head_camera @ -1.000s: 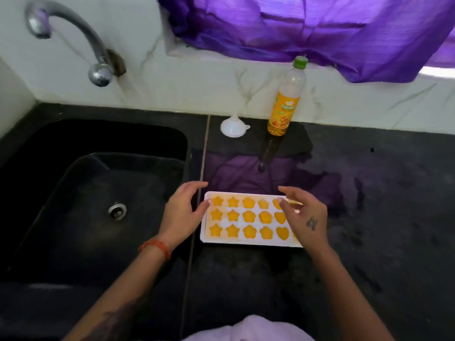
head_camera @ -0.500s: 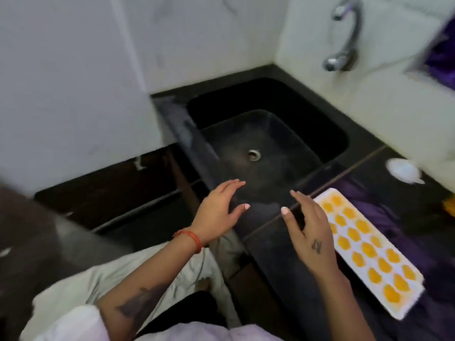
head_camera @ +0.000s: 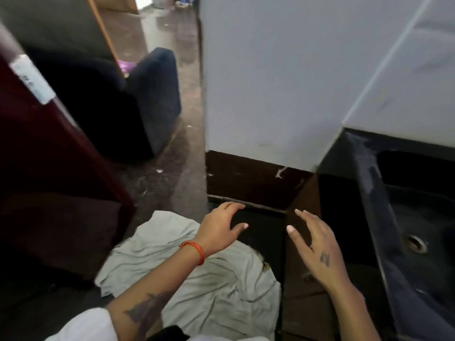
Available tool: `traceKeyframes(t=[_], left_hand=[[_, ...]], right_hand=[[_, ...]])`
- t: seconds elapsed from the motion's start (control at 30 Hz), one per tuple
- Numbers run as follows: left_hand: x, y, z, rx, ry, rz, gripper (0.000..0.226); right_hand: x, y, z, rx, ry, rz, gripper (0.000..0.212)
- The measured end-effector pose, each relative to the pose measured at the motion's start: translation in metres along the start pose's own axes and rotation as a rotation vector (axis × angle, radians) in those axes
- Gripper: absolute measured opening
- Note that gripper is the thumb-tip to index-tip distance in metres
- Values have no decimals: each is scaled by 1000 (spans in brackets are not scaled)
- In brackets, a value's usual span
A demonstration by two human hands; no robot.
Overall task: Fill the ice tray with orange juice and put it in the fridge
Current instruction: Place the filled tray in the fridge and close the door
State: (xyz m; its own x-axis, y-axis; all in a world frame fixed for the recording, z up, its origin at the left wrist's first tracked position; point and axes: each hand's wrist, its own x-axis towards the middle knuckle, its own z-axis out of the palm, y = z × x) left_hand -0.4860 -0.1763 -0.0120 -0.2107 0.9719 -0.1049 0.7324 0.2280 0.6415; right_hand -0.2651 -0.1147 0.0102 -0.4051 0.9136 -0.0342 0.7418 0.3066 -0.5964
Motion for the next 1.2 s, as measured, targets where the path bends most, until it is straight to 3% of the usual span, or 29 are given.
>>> traceKeyframes(t=[0.27,0.37,0.53,0.7,0.87,0.97,1.07,1.2], left_hand=[[-42,-159,-117,34,124,-199,45],[-58,-210,-161,32,241,-261,44],[-110,-273,-226,32,539,-467,59],[-163,-309,-269,127,945,-589,78],[-200,-329,-299,229,1301,-722,89],[-214,-338,-319,159,1447,-786,90],[-226,-348,-341,-58,1423,-767,74],[-236,-365,-345,-247,1249,-716,31]], right_hand=[[64,-151,116,-69,-277,-213,47],[79,-212,163,-55,-354,-312,48],[91,-320,230,-64,-504,-556,48],[91,-426,283,-68,-602,-834,59],[71,-526,327,43,-685,-1045,68],[50,-577,343,194,-786,-1097,71],[27,-615,356,347,-828,-1103,69],[6,-636,373,430,-792,-1019,59]])
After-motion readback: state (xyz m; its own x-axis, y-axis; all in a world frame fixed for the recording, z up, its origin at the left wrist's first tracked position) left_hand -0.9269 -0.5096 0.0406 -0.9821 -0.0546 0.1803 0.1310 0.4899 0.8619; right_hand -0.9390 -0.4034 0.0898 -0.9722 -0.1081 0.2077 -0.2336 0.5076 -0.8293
